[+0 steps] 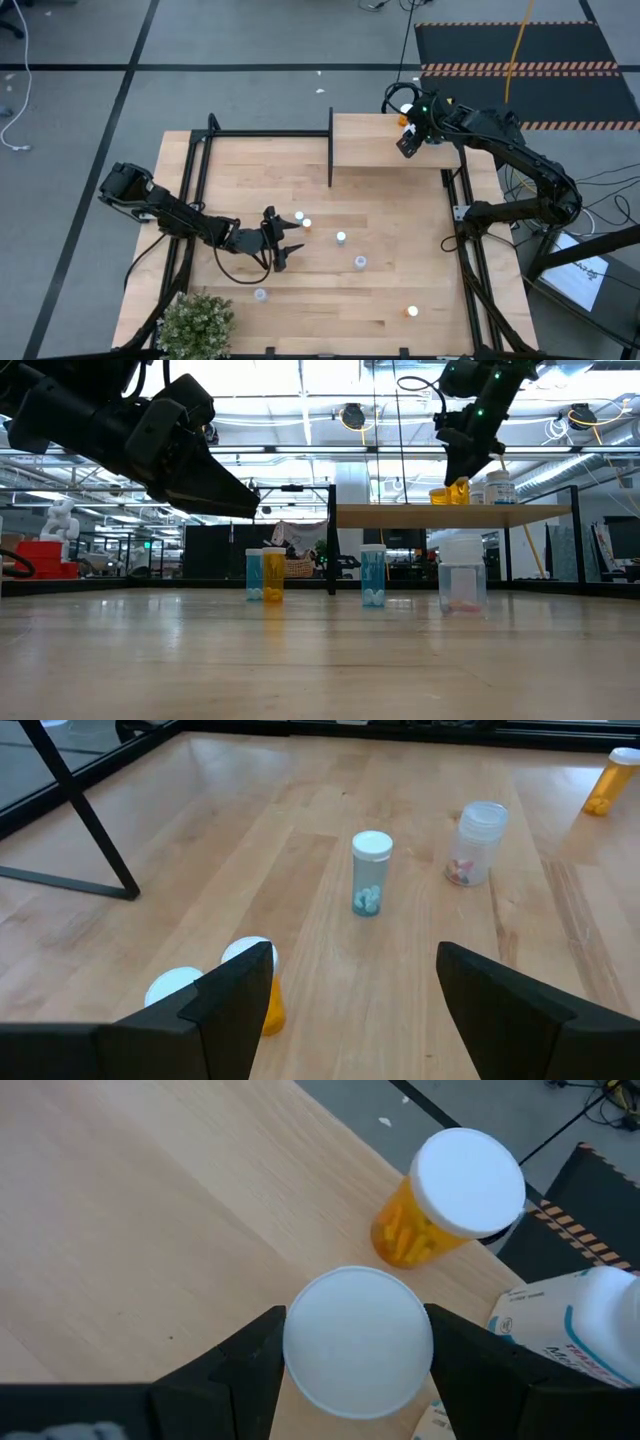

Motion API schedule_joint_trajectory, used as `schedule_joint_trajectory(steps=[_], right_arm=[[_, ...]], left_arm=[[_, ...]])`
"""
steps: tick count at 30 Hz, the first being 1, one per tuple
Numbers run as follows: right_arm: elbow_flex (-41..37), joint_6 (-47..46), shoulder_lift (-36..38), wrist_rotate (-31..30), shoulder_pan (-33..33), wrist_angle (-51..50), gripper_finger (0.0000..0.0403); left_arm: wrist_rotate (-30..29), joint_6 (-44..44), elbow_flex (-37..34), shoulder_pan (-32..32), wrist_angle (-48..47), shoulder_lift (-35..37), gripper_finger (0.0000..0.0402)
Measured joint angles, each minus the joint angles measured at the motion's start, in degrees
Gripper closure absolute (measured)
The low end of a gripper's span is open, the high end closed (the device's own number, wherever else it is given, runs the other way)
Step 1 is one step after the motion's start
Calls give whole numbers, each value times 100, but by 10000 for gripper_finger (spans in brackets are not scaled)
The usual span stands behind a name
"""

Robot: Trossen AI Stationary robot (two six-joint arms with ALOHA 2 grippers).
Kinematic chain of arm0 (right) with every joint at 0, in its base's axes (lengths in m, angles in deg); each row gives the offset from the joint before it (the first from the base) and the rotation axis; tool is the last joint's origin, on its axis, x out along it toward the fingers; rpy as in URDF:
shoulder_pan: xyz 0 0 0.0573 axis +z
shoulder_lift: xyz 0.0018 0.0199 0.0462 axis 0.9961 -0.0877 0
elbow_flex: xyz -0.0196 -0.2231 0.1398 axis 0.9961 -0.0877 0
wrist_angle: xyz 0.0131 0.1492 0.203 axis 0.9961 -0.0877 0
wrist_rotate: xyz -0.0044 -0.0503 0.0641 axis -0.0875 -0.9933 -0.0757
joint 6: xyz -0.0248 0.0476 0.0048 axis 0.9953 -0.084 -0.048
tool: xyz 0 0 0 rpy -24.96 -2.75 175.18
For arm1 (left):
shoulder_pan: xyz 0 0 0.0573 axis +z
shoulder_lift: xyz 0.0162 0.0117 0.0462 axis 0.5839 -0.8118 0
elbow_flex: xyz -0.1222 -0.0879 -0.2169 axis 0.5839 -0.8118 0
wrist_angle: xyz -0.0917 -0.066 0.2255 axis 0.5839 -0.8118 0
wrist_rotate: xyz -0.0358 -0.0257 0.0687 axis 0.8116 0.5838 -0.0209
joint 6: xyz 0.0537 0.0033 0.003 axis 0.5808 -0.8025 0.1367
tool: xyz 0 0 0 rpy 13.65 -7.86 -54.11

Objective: Pick and place medicine bottles onto shelf by color
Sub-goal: Put the large orange pill bottle on the shelf aligned with the other large orange pill bottle

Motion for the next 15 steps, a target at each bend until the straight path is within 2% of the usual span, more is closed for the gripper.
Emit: schedule_joint_trajectory(steps=[15], right_arm=[[0, -112, 0, 162, 0, 27, 188]], left_arm=[[8, -2, 0, 0, 2, 0, 121]])
